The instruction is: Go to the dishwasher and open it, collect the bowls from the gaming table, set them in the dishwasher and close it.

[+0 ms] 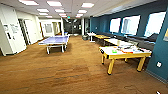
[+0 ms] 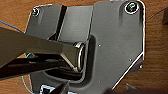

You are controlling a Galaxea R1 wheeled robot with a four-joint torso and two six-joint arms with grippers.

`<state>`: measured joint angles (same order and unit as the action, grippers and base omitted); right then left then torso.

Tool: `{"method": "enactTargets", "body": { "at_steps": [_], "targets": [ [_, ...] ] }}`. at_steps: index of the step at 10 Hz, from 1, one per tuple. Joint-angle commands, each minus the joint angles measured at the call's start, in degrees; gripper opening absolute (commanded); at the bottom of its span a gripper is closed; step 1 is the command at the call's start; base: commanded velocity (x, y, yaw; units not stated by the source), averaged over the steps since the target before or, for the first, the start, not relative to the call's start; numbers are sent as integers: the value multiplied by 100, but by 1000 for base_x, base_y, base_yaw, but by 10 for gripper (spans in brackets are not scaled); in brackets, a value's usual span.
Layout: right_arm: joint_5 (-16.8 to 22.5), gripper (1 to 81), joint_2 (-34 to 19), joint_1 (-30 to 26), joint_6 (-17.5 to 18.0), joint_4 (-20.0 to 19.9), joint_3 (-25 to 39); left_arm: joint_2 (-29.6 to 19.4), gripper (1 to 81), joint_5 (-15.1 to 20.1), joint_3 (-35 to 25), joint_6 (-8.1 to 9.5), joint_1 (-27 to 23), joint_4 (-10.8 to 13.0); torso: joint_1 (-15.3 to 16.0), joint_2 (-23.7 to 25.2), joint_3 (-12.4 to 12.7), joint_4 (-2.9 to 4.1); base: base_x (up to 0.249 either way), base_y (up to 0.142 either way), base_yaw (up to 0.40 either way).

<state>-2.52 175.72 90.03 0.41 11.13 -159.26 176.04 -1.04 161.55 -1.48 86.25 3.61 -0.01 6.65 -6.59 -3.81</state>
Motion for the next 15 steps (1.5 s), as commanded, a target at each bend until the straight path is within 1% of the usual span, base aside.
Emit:
{"method": "enactTargets", "body": {
  "at_steps": [1,15],
  "targets": [
    [279,811,10,-244,-15,12,10,1,811,306,8,-11,-323,-36,1,0,0,0,160,0,0],
    [279,811,19,-261,-15,12,19,1,811,297,8,-2,-323,-36,3,-2,0,0,161,0,0]
  ]
}}
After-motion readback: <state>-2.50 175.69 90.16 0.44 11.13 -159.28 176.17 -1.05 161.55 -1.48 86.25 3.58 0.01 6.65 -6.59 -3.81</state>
